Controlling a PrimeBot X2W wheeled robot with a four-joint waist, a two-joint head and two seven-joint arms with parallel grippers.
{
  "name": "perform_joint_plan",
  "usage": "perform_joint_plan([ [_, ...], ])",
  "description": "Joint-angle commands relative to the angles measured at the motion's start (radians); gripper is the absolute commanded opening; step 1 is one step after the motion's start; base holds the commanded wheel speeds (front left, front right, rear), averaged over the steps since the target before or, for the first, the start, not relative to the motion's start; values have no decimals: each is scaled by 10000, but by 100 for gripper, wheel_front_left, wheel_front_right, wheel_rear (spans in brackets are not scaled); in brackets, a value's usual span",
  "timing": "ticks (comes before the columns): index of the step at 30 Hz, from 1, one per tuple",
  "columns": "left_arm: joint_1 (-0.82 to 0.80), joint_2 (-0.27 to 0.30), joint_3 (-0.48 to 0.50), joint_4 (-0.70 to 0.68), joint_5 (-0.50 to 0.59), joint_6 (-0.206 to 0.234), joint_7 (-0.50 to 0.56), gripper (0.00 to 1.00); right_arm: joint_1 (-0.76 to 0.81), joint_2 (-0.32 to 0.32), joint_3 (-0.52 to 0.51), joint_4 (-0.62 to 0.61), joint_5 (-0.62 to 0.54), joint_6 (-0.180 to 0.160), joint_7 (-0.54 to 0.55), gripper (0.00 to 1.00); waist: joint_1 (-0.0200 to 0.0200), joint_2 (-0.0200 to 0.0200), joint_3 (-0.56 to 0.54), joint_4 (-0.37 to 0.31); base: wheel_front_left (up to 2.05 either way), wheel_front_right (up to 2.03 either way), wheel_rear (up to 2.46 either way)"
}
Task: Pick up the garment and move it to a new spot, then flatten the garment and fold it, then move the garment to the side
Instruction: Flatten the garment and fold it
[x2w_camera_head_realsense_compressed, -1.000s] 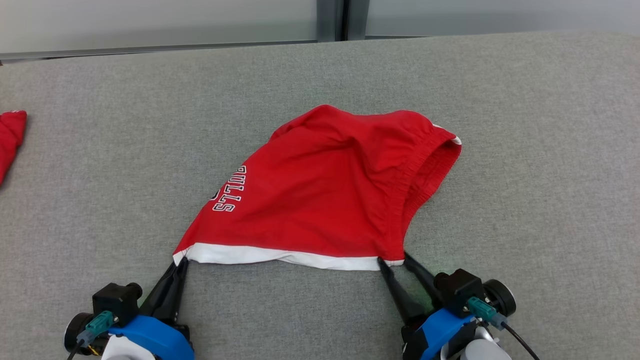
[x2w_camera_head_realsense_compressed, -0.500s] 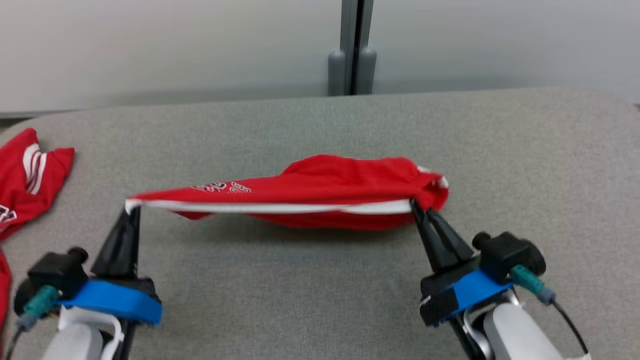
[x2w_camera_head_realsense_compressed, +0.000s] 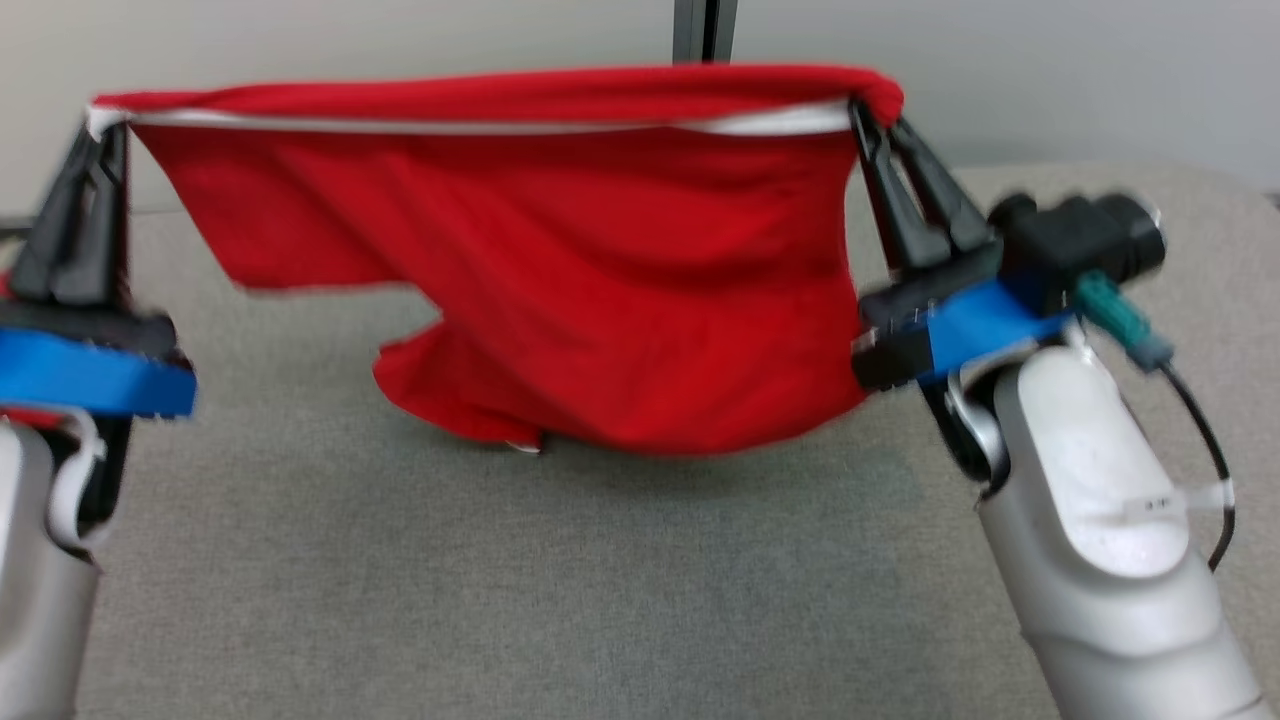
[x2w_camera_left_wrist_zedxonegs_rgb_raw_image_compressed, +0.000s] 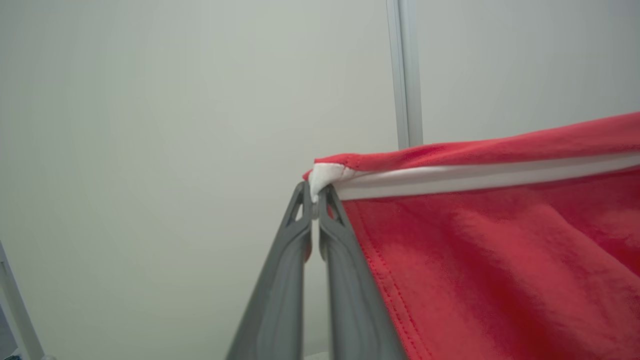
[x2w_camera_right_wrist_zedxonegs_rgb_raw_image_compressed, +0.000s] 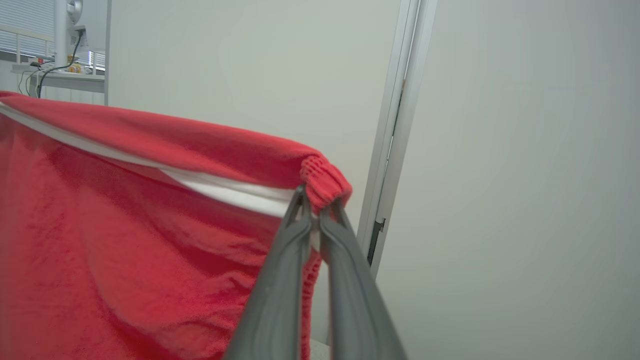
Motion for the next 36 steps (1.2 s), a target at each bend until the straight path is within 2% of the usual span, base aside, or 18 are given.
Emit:
perform_joint_plan([
  [1, -512, 235, -1, 248, -200, 46, 1, 0, -456, -121, -169, 238, -170, -26, 86, 0, -1, -1, 499, 279, 0, 0, 0],
  [5, -1962, 578, 114, 595, -305, 57, -1, 0, -2103, -150, -558, 998, -454, -39, 10, 0, -1, -1, 1229, 451, 0, 0, 0],
  [9, -2932, 589, 618, 362, -285, 95, -1, 0, -3341, -173, -1066, 1268, -1131, -74, -167, 0, -1, -1, 1694, 584, 0, 0, 0],
  [13, -2798, 434, 658, 49, -304, 104, -1, 0, -3596, -190, -1467, 1475, -1495, -76, -229, 0, -1, -1, 1752, 728, 0, 0, 0],
  [17, -1638, 90, 381, 320, -418, 104, -5, 0, -2428, -193, -1615, 2075, -1659, -76, -256, 0, -1, -1, 1515, 769, 0, 0, 0],
  [20, -142, -321, 19, 760, -398, 104, -14, 0, -1093, -199, -1544, 2294, -1441, -79, -264, 0, -1, -1, 1292, 729, 0, 0, 0],
  [26, 2464, -1299, -588, 1942, -518, 86, -13, 0, 1885, -163, -1058, 2301, -524, -70, -276, 0, -1, -1, 805, 504, 0, 0, 0],
  [32, 4217, -2118, -275, 2599, -480, 77, -13, 0, 4317, -140, -573, 1943, 167, -64, -278, 0, -1, -1, 11, 338, 0, 0, 0],
  [36, 4961, -2374, -281, 2874, -106, 65, -13, 0, 5294, -140, -492, 1843, 423, -61, -278, 0, -1, -1, -614, 302, 0, 0, 0],
])
